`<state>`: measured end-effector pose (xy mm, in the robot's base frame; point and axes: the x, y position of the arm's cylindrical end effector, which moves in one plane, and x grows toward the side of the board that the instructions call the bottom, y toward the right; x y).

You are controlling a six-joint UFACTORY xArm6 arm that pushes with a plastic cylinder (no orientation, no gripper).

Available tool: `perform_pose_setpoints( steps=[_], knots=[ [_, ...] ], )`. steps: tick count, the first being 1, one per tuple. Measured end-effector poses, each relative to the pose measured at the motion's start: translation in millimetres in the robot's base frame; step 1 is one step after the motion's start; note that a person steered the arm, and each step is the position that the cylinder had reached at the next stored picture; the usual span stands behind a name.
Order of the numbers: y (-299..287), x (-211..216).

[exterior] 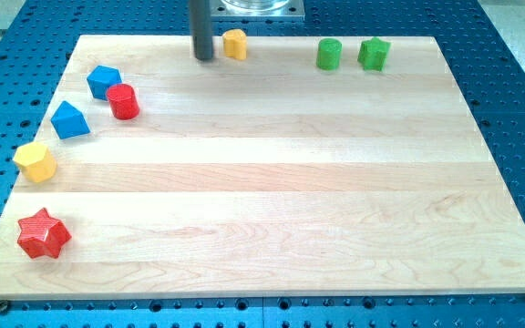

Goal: Place the hexagon to the left of the heart

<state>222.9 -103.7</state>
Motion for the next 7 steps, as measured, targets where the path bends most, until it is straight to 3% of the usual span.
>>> perform_pose_setpoints(
  steps=[1, 2, 3, 4, 5, 7],
  knots=[
    [65, -26],
    [123, -18],
    [83, -15],
    [31, 36],
    [21, 150],
    [-144, 263]
  ],
)
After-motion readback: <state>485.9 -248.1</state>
